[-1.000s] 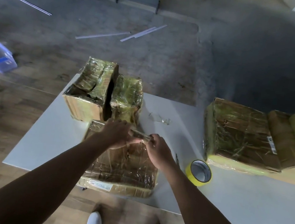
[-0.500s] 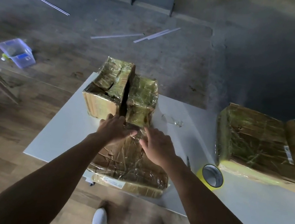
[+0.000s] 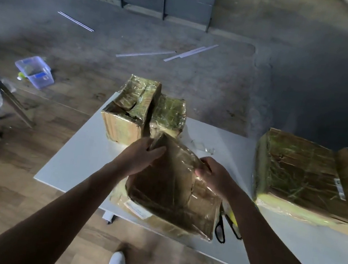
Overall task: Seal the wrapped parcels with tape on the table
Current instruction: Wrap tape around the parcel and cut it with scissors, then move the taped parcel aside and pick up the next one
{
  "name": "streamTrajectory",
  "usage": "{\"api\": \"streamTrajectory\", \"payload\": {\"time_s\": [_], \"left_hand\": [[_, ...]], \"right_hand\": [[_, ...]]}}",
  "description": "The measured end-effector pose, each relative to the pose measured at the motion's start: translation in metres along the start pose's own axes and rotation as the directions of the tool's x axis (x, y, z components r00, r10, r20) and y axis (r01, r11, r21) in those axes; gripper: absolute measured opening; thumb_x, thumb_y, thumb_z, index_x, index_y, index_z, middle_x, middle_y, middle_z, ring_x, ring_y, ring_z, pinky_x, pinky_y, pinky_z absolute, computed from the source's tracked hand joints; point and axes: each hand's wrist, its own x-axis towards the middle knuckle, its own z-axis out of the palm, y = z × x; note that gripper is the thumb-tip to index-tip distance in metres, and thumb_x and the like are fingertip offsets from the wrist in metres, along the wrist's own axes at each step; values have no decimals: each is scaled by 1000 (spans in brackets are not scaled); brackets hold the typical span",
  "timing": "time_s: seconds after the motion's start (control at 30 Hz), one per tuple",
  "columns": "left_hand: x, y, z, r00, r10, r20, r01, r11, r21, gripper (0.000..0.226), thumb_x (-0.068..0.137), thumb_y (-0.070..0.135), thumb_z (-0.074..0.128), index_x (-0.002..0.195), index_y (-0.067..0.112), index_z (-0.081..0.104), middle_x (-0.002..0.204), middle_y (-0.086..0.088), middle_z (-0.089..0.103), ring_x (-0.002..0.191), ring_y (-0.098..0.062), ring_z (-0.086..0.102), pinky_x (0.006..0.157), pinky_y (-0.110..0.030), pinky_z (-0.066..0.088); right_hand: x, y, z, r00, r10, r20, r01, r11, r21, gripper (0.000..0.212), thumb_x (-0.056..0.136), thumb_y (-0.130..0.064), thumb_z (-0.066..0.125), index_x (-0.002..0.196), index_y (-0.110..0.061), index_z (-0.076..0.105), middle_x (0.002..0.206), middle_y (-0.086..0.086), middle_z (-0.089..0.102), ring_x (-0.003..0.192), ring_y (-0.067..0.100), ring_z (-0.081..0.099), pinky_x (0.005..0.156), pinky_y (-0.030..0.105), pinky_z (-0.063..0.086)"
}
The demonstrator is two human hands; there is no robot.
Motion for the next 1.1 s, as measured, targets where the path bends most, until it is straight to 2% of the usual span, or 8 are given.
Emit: {"api": "streamTrajectory", "payload": {"time_s": [0.17, 0.37, 0.5, 0.57, 0.67, 0.73, 0.9, 1.1], "left_hand": [[-1, 69, 17, 974, 227, -10, -217, 941, 261, 24, 95, 41, 54, 96, 18, 60, 82, 3, 62, 76, -15, 58, 59, -28, 39], [9, 122, 32, 930, 330, -165, -333, 943, 7, 44, 98, 43, 48, 126, 12, 60, 127, -7, 61, 118, -19, 54, 97, -26, 39], [12, 115, 69, 869, 300, -393, -308, 950, 43, 65, 95, 53, 43, 143, 9, 42, 146, -13, 42, 136, -23, 37, 110, -26, 27], [11, 109, 98, 935, 195, -298, -229, 970, -86, 79, 86, 70, 44, 141, 13, 43, 141, -13, 48, 131, -22, 45, 111, -40, 35], [8, 100, 147, 987, 142, -80, -156, 962, -223, 48, 90, 49, 58, 127, 21, 47, 120, -1, 64, 100, -4, 65, 90, -29, 54], [13, 95, 175, 994, 97, -48, -106, 971, -214, 59, 87, 48, 62, 136, 21, 44, 116, 1, 67, 98, -11, 66, 87, -35, 57], [34, 111, 192, 990, -20, -137, -29, 939, -344, 43, 92, 39, 58, 126, 14, 54, 108, -5, 69, 96, -22, 67, 85, -48, 56], [55, 161, 207, 994, -34, -103, -14, 898, -440, 47, 87, 47, 62, 116, 10, 59, 105, -5, 70, 94, -23, 68, 84, -43, 57]], "right_hand": [[-29, 14, -39, 1000, 4, -14, -1, 977, 212, 12, 92, -14, 62, 101, -20, 66, 84, -7, 68, 78, 1, 62, 71, 14, 45], [-48, 37, -70, 947, 115, -298, 42, 880, 473, 18, 96, -3, 54, 84, -15, 62, 53, -15, 54, 49, -4, 46, 49, 8, 34], [-51, 47, -87, 883, 202, -423, 20, 885, 465, 13, 96, -18, 55, 98, -21, 68, 78, -8, 66, 70, 4, 56, 62, 21, 39], [-49, 53, -95, 832, 259, -490, 8, 879, 477, 11, 95, -20, 57, 96, -18, 68, 84, 0, 67, 75, 13, 59, 64, 27, 42], [-49, 60, -108, 796, 350, -493, 12, 806, 591, 16, 93, -25, 59, 94, -11, 68, 80, 5, 68, 73, 23, 63, 64, 29, 46], [-51, 61, -117, 803, 388, -453, 2, 757, 653, 20, 96, -27, 56, 94, -10, 67, 81, 9, 65, 71, 26, 61, 64, 32, 47], [-64, 58, -150, 808, 300, -507, -149, 937, 317, 37, 95, -49, 48, 112, -19, 62, 95, 3, 62, 87, 18, 59, 70, 30, 43], [-73, 61, -186, 827, 263, -496, -140, 952, 272, 51, 97, -45, 46, 138, -15, 43, 130, 10, 55, 117, 27, 52, 97, 38, 41]]}}
